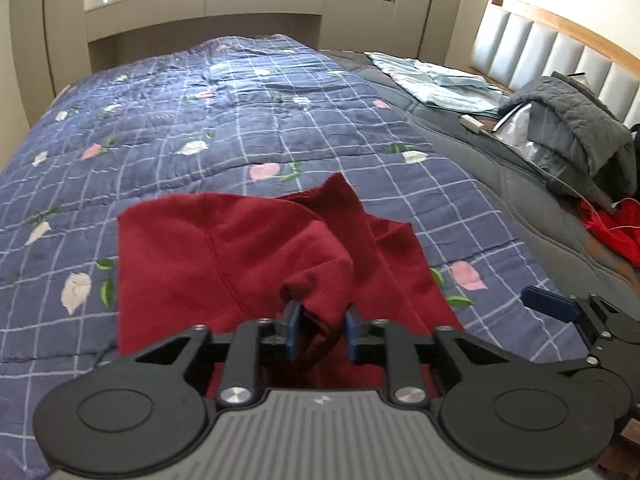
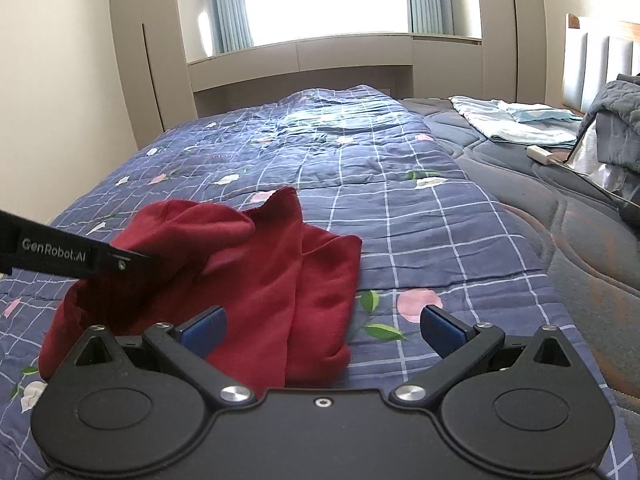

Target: Fold small clothes

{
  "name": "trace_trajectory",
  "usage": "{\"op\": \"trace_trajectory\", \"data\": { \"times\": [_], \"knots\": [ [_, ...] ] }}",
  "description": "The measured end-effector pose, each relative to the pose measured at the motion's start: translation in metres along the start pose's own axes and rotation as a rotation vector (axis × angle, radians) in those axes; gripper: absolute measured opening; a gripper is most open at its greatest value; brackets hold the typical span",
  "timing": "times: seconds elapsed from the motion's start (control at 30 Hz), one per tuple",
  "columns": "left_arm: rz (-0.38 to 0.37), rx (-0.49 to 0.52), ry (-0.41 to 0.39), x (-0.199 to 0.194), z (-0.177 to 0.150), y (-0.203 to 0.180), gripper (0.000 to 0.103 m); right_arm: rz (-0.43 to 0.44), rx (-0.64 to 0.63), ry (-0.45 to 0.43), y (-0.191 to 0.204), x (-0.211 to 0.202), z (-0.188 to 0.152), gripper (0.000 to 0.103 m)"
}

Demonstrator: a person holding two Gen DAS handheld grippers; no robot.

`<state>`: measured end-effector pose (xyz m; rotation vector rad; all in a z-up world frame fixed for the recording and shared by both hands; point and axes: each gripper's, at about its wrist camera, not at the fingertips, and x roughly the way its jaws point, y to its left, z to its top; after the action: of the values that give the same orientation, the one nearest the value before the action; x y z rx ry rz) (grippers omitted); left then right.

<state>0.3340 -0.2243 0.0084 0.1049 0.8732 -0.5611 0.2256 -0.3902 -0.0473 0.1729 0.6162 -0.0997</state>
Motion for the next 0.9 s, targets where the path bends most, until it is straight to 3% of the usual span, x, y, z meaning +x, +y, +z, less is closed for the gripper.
{"op": "trace_trajectory", "data": {
  "times": [0.03, 0.13, 0.23, 0.33, 0.5, 0.67, 0.8, 0.9],
  "knots": [
    [-0.014, -0.002, -0.001, 0.000, 0.001, 0.000, 0.051, 0.000, 0.000, -0.002, -0.001, 0.000, 0.000, 0.103],
    [-0.042, -0.016, -0.019, -0.006, 0.001, 0.000, 0.072, -0.007, -0.003, -0.004, -0.001, -0.002, 0.000, 0.102],
    [-0.043, -0.038, -0.050, -0.015, 0.000, 0.004, 0.090, -0.013, -0.004, -0.002, -0.002, -0.002, 0.000, 0.102],
    [-0.021, -0.066, -0.086, -0.026, -0.002, 0.011, 0.100, -0.019, -0.004, -0.004, -0.003, -0.003, 0.000, 0.102],
    [0.077, -0.136, -0.138, -0.048, -0.022, 0.044, 0.103, 0.041, 0.030, -0.032, -0.005, -0.010, -0.008, 0.103],
    [0.194, -0.211, -0.155, -0.065, -0.064, 0.090, 0.103, 0.303, 0.119, -0.108, -0.005, -0.033, -0.026, 0.102],
    [0.223, -0.252, -0.136, -0.068, -0.096, 0.117, 0.103, 0.458, 0.117, -0.025, 0.012, -0.029, -0.038, 0.101],
    [0.200, -0.253, -0.119, -0.063, -0.111, 0.125, 0.103, 0.497, 0.102, 0.038, 0.027, -0.014, -0.037, 0.100]
  ]
}}
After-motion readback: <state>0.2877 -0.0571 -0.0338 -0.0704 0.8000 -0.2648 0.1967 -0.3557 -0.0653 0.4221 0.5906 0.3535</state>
